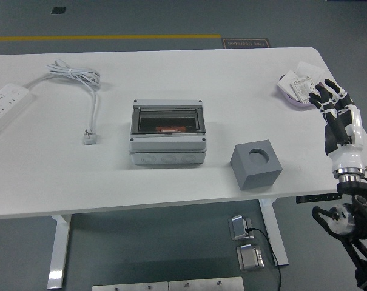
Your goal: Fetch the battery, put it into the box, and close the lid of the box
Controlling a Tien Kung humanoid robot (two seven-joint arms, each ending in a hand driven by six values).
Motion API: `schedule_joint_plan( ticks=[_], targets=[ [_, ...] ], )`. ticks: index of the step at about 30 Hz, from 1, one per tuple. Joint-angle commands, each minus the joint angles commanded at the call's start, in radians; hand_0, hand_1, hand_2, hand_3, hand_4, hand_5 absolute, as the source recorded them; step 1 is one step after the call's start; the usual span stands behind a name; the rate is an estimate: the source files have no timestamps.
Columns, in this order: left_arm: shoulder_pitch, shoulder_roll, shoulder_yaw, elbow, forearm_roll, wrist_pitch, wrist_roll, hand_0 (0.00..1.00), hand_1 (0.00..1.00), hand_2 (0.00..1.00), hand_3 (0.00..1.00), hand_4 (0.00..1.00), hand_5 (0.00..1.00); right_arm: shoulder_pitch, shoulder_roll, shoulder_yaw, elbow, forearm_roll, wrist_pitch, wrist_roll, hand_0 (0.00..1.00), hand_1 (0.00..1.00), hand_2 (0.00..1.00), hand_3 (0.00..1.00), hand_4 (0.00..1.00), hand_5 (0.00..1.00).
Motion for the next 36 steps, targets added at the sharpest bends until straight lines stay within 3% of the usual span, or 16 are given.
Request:
schedule_joint_plan(
  ticks=[21, 36],
  targets=[
    [-0.001, 0.0, 0.012, 0.0, -0.012, 0.002, -0.001, 0.569, 0.687, 0.555, 0.595, 0.496, 0.164, 0.001, 0.0, 0.004, -0.01, 0.029, 0.007, 0.001, 0.756, 0.673, 0.722, 0.769, 0.916, 0.449],
    [-0.001, 0.001, 0.014, 0.0, -0.014, 0.002, 0.0, 0.569, 0.687, 0.554, 0.594, 0.495, 0.165, 0.003, -0.001, 0.006, -0.016, 0.013, 0.002, -0.037, 0.747, 0.675, 0.725, 0.773, 0.922, 0.464]
  ],
)
